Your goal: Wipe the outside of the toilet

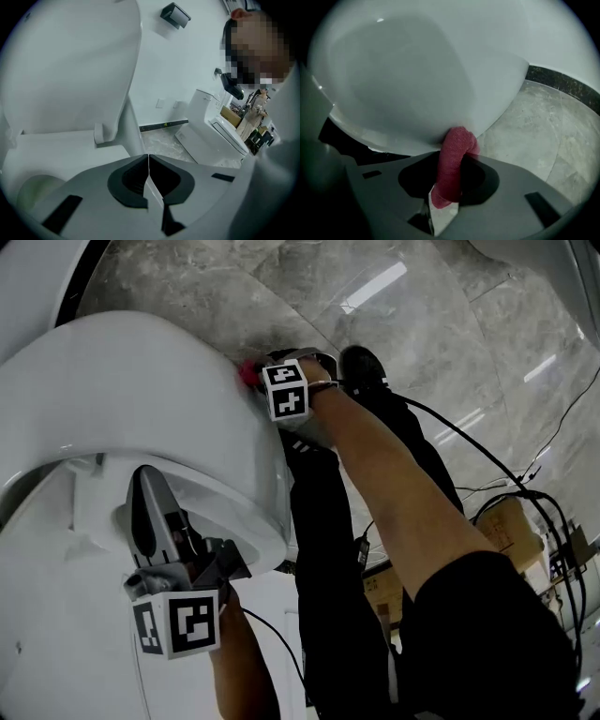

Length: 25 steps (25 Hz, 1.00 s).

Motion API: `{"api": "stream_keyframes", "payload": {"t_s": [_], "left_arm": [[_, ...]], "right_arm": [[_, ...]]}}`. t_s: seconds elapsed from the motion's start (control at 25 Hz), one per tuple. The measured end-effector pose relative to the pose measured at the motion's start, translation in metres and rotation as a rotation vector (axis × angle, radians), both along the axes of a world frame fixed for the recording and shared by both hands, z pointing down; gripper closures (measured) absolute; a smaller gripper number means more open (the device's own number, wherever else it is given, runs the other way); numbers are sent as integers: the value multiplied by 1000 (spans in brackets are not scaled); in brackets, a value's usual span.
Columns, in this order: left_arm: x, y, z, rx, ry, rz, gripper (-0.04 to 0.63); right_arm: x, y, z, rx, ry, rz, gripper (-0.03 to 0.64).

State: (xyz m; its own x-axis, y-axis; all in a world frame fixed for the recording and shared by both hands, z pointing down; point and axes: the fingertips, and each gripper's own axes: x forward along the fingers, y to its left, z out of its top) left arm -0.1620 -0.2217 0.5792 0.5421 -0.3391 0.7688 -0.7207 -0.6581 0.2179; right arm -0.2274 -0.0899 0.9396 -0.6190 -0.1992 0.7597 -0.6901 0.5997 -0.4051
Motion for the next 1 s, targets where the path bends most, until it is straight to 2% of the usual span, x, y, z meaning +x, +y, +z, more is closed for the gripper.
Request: {"api": "stream_keyframes", "payload": {"t_s": [0.2, 0.36, 0.52, 0.64, 1.0], "left_arm": [[-10, 7, 2, 17, 8, 17, 575], [-14, 11, 6, 21, 19, 25, 575], [-13, 16, 6, 30, 38, 36, 575], [-13, 19, 4, 33, 51, 44, 575], [-18, 27, -17, 36, 66, 70, 576]], "right_arm": [[-19, 27, 10, -35, -13, 43, 491], [-32, 44, 12, -60, -27, 31, 491], [-48, 60, 12, -104, -50, 95, 491], [-63, 79, 9, -131, -74, 105, 491], [-109, 127, -30, -286, -273, 197, 491]]}}
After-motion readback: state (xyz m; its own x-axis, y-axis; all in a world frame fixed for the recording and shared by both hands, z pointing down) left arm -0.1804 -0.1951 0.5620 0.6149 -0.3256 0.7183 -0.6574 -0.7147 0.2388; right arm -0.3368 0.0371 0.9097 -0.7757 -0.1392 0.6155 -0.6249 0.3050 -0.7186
